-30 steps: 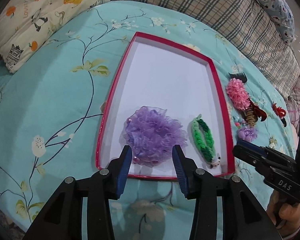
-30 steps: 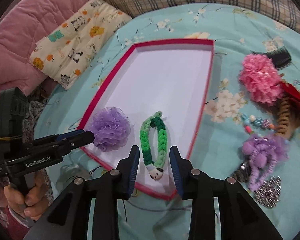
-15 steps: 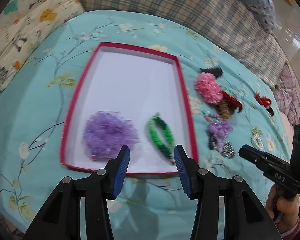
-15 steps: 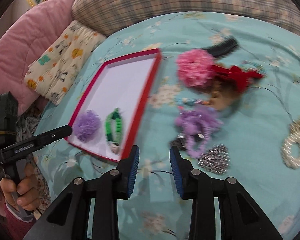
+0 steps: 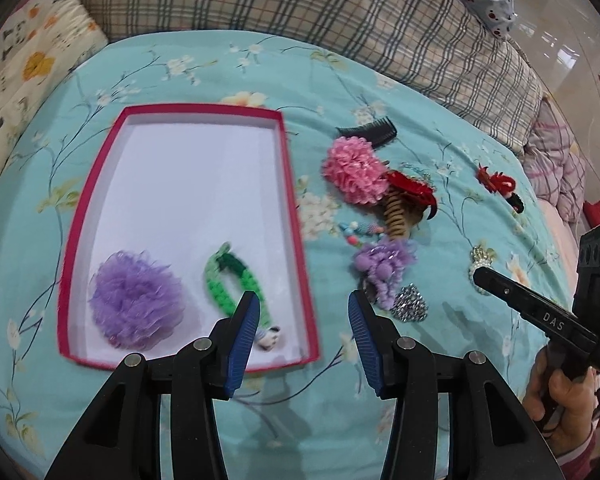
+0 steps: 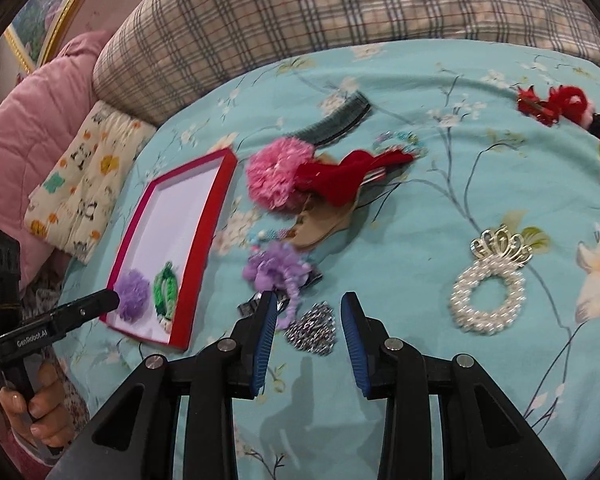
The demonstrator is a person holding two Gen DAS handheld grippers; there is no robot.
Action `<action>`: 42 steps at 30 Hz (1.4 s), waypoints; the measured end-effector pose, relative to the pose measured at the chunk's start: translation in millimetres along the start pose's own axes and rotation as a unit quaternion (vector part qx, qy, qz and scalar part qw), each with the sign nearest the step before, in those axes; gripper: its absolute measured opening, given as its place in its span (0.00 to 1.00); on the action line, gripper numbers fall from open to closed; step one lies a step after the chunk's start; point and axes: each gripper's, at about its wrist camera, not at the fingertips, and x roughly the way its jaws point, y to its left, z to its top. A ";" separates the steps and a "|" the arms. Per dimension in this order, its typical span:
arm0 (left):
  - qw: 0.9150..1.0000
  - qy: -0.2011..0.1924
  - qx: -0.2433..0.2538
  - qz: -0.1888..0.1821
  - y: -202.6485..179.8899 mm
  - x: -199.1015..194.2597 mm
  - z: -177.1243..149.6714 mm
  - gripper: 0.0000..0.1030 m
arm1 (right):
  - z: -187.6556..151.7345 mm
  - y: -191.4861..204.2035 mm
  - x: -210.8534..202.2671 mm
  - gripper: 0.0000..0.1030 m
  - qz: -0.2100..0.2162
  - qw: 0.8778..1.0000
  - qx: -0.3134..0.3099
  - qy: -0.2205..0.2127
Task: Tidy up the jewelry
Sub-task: 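Grasp the pink pom-pom with the left tool while the right tool grasps the red bow, then carry the pink pom-pom and red bow into the box and release both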
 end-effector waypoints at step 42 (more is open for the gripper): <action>0.998 0.049 0.020 -0.028 -51.2 210.5 134.1 0.10 | 82.8 -34.6 83.0 0.05 0.007 1.000 -0.007 0.004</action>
